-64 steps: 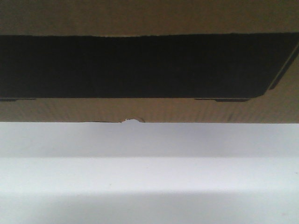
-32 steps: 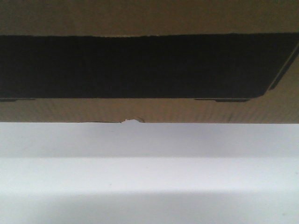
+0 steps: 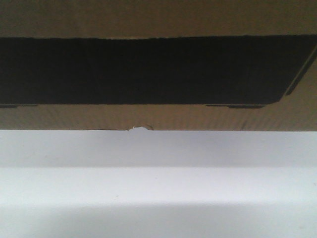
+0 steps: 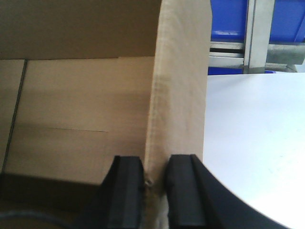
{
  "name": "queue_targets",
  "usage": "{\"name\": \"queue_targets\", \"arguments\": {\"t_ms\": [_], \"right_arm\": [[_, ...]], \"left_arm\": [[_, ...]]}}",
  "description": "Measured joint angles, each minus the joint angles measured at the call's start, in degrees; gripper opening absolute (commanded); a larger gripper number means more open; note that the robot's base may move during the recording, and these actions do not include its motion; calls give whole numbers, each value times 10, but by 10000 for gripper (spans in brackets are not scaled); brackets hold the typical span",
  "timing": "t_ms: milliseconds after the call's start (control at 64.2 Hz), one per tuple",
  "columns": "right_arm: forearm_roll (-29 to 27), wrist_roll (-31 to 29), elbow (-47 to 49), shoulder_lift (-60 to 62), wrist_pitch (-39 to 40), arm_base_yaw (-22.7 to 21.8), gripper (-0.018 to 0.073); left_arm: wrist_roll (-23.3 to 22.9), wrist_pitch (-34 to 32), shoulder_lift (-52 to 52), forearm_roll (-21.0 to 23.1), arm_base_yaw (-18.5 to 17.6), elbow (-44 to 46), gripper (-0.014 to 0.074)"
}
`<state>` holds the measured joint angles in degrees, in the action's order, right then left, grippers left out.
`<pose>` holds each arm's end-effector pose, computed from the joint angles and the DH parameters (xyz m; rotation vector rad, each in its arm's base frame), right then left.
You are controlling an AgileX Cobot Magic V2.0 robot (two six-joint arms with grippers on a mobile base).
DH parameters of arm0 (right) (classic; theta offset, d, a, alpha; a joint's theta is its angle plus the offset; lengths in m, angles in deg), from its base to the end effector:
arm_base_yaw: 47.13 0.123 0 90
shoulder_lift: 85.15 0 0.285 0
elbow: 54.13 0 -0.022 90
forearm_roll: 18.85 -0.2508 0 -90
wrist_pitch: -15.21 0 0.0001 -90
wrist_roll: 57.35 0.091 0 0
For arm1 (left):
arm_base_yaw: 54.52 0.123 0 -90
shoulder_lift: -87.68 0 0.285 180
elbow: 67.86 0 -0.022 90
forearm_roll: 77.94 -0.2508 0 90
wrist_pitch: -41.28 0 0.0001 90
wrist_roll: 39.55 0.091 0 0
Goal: Grab box from left shelf to table start
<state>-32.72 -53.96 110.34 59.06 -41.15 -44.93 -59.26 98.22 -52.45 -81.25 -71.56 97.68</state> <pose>0.0354 0.0195 0.4376 0.0070 1.8741 0.3485 0.0557 -0.0125 0.4368 -0.0472 1.9570 -0.3570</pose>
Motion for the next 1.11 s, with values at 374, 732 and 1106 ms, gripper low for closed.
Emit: {"name": "queue_targets", "arguments": {"t_ms": [374, 732, 1106], "right_arm": [[-2, 0, 28, -91, -1, 0, 55], [31, -12, 99, -291, 9, 0, 55], [55, -22, 116, -377, 27, -3, 55]], "left_arm": [[0, 0, 66, 1, 0, 13, -102], [19, -19, 258, -1, 0, 82, -102], [27, -33, 383, -1, 2, 131, -102]]}}
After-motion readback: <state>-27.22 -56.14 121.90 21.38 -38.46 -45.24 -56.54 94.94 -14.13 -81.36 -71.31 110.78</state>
